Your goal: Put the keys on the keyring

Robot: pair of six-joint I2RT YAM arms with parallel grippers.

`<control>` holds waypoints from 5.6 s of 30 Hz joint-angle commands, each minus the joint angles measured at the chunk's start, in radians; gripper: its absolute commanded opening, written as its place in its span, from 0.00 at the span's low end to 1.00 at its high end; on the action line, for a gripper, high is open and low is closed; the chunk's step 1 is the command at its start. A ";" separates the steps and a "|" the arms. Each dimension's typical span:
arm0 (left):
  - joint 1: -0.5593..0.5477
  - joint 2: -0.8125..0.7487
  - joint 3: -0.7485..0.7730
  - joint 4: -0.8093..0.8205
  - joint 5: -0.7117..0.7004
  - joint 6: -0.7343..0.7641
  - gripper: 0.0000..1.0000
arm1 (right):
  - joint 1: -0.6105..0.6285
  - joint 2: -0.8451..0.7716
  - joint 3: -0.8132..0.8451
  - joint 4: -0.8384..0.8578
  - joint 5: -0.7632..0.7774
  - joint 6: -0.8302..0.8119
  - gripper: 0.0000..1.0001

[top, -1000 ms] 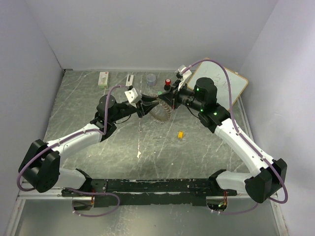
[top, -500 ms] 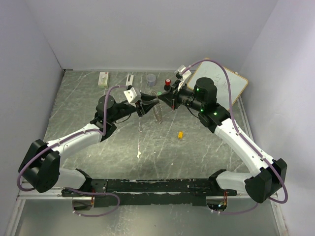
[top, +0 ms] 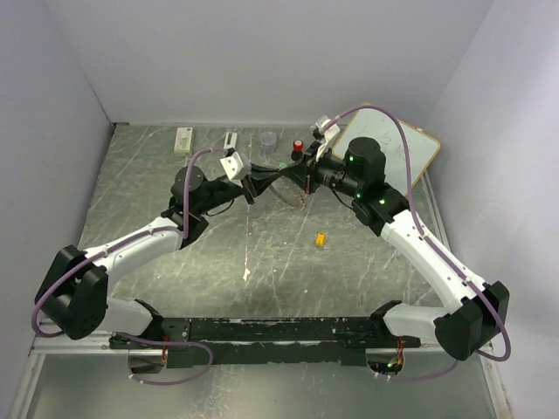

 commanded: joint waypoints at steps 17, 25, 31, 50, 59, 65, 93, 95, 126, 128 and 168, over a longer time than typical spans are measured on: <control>0.008 -0.128 -0.063 0.058 -0.132 0.000 0.07 | -0.018 -0.016 -0.016 -0.115 0.223 -0.052 0.00; 0.017 -0.128 -0.064 0.087 -0.104 -0.020 0.07 | -0.020 -0.016 -0.039 -0.096 0.169 -0.034 0.00; 0.018 -0.121 -0.074 0.122 -0.109 -0.029 0.07 | -0.019 -0.001 -0.031 -0.116 0.160 -0.055 0.00; 0.025 -0.026 0.016 0.184 -0.014 -0.044 0.07 | -0.017 0.068 0.007 -0.109 0.005 -0.178 0.00; 0.025 -0.040 0.007 0.153 0.014 -0.034 0.07 | -0.018 -0.015 -0.020 -0.021 0.122 -0.141 0.00; 0.026 -0.044 -0.004 0.123 0.036 -0.034 0.07 | -0.017 -0.008 0.032 -0.052 0.132 -0.152 0.00; 0.040 -0.016 0.032 -0.034 -0.163 -0.068 0.65 | -0.016 -0.040 0.110 -0.118 0.146 -0.190 0.00; 0.041 -0.041 0.005 -0.030 -0.217 -0.069 0.76 | -0.016 -0.042 0.116 -0.127 0.155 -0.191 0.00; 0.040 -0.230 -0.225 -0.069 -0.303 -0.090 0.74 | -0.002 0.365 0.594 -0.610 0.287 -0.211 0.00; 0.040 -0.239 -0.227 -0.081 -0.317 -0.083 0.75 | 0.002 0.371 0.593 -0.606 0.289 -0.208 0.00; 0.041 -0.093 -0.269 0.059 -0.279 -0.071 0.77 | 0.029 0.302 0.437 -0.503 0.257 -0.204 0.00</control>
